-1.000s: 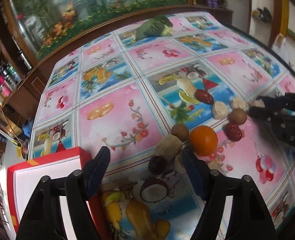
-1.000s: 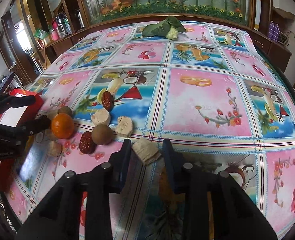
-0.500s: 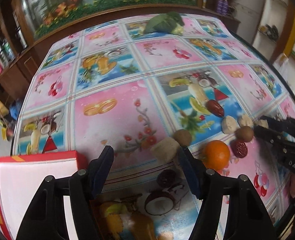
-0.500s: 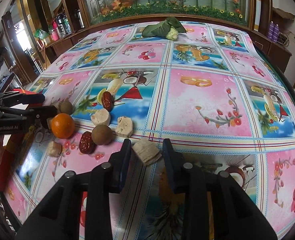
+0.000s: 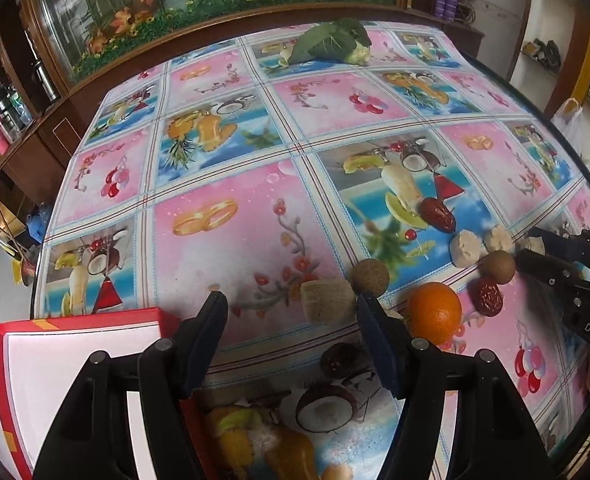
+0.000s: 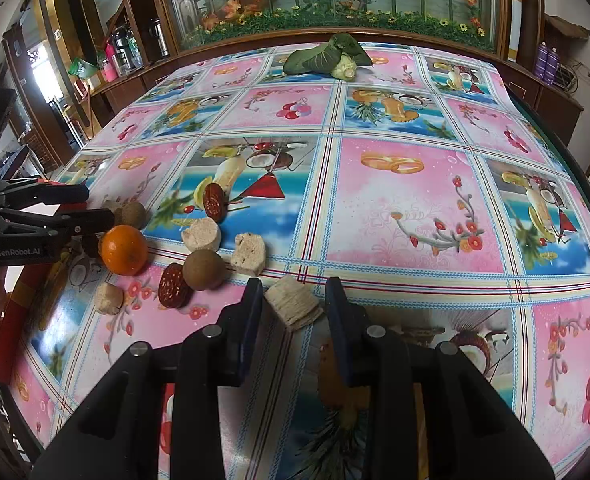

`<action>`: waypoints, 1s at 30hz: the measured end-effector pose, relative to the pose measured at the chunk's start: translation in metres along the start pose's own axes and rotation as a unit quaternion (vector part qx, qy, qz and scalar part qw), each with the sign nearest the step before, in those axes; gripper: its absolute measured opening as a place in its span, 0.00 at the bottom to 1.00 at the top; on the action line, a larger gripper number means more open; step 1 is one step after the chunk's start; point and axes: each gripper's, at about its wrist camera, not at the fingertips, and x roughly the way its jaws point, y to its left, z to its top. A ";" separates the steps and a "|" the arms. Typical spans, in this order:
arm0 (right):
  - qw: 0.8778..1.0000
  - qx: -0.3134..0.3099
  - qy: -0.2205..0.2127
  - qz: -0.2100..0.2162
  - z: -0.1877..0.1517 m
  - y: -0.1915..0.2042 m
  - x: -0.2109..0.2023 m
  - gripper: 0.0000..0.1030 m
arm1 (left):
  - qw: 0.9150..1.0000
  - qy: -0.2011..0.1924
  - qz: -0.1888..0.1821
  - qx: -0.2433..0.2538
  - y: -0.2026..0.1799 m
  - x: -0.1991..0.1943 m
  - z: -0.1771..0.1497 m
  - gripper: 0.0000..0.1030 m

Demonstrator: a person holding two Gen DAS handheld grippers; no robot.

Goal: Organize fruits
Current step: 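Grasp a beige dried piece with each gripper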

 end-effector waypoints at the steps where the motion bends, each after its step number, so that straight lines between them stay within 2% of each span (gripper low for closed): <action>1: 1.000 0.000 0.000 0.000 0.000 0.000 0.000 0.33 | 1.000 0.001 0.000 -0.001 -0.001 0.001 0.001 0.65; 7: 1.000 0.001 -0.001 0.001 0.000 0.000 0.000 0.33 | 1.000 0.001 -0.006 -0.004 -0.012 0.005 0.005 0.64; 9: 1.000 0.002 -0.002 0.001 0.000 0.001 0.000 0.33 | 1.000 0.004 -0.012 -0.009 -0.015 0.007 0.006 0.54; 13: 1.000 0.004 -0.006 0.001 0.000 -0.001 0.000 0.32 | 0.999 -0.001 -0.028 -0.020 -0.014 0.007 0.003 0.48; 18: 1.000 0.005 -0.007 0.003 0.001 -0.002 0.001 0.30 | 0.999 0.000 -0.033 -0.026 -0.012 0.008 0.002 0.30; 25: 1.000 0.009 -0.009 0.006 0.001 -0.003 0.001 0.29 | 0.999 -0.006 -0.036 -0.027 -0.012 0.007 -0.001 0.27; 30: 1.000 0.014 -0.014 0.004 0.001 -0.005 -0.001 0.29 | 0.999 -0.020 -0.023 -0.029 -0.011 -0.001 -0.003 0.27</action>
